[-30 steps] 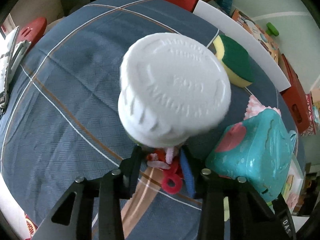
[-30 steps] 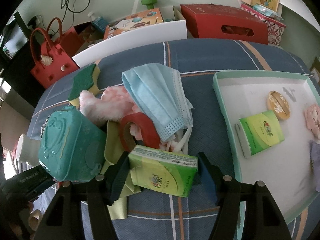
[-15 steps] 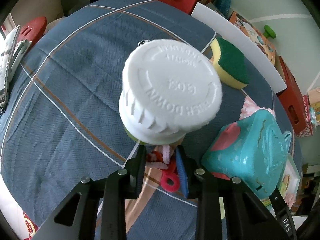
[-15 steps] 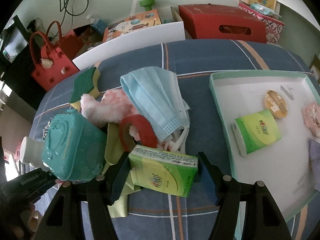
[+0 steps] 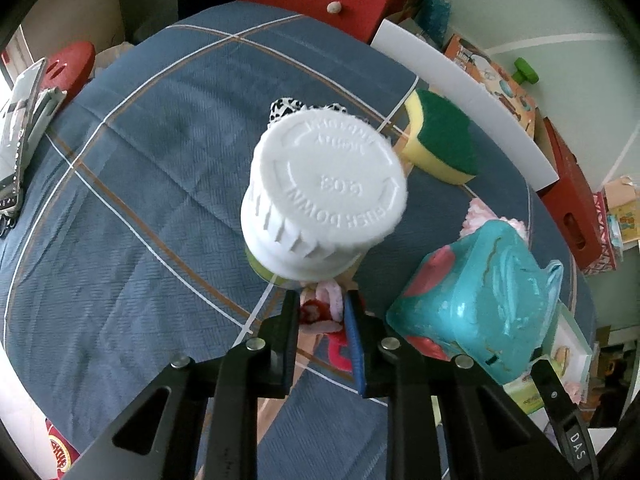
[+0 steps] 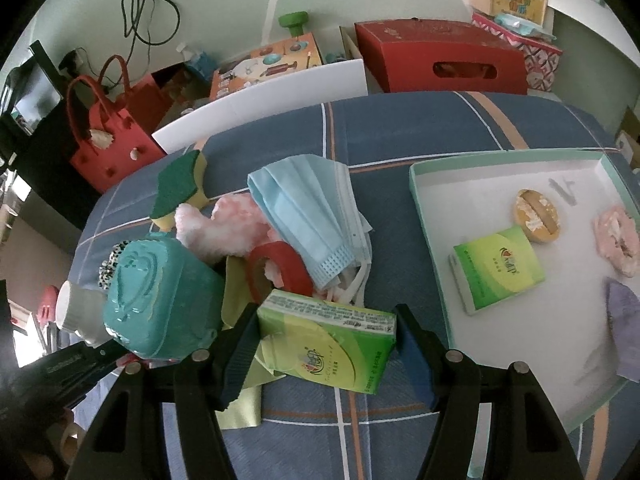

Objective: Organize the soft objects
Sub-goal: 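Lift the red toy and tissue pack and carry both over the white tray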

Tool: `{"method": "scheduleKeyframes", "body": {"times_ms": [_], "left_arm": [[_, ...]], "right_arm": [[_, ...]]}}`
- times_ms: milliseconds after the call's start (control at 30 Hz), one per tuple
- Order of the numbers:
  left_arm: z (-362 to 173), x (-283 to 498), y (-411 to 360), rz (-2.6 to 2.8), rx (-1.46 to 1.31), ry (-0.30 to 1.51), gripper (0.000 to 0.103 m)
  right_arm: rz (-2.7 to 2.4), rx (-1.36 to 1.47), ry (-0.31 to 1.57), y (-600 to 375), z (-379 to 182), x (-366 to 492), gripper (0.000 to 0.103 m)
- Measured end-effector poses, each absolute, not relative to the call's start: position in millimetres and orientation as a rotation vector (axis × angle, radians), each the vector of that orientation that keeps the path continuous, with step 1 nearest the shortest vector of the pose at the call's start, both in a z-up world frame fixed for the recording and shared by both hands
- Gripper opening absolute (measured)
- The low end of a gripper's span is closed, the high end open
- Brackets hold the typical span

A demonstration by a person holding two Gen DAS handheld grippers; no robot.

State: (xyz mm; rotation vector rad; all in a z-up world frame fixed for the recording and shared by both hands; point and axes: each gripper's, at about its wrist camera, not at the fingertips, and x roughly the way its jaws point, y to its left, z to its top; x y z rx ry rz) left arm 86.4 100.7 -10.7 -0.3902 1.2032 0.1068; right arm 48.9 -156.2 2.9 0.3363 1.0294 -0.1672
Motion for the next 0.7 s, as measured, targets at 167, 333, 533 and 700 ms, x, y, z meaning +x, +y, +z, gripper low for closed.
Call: {"method": "scheduleKeyframes", "body": {"times_ms": [167,333,533,700], "left_arm": [[3.5,76.5,98.9,0.097,-0.392,1.17,0.023],[24.8,64.8,99.9,0.081,-0.392,1.103,0.023],[61.8,47.3,90.9,0.039,-0.366,0.997,0.023],[75.4,46.2,66.5,-0.017,-0.346,0.964,0.023]], "right_arm": [[-0.168,0.341,1.016,-158.0,9.3,45.8,0.069],[-0.168,0.346,0.997,-160.7,18.7,41.3,0.069],[-0.175,0.348,0.976,-162.9,27.7,37.2,0.069],[-0.181,0.358,0.967,-168.6,31.0,33.9,0.069]]}}
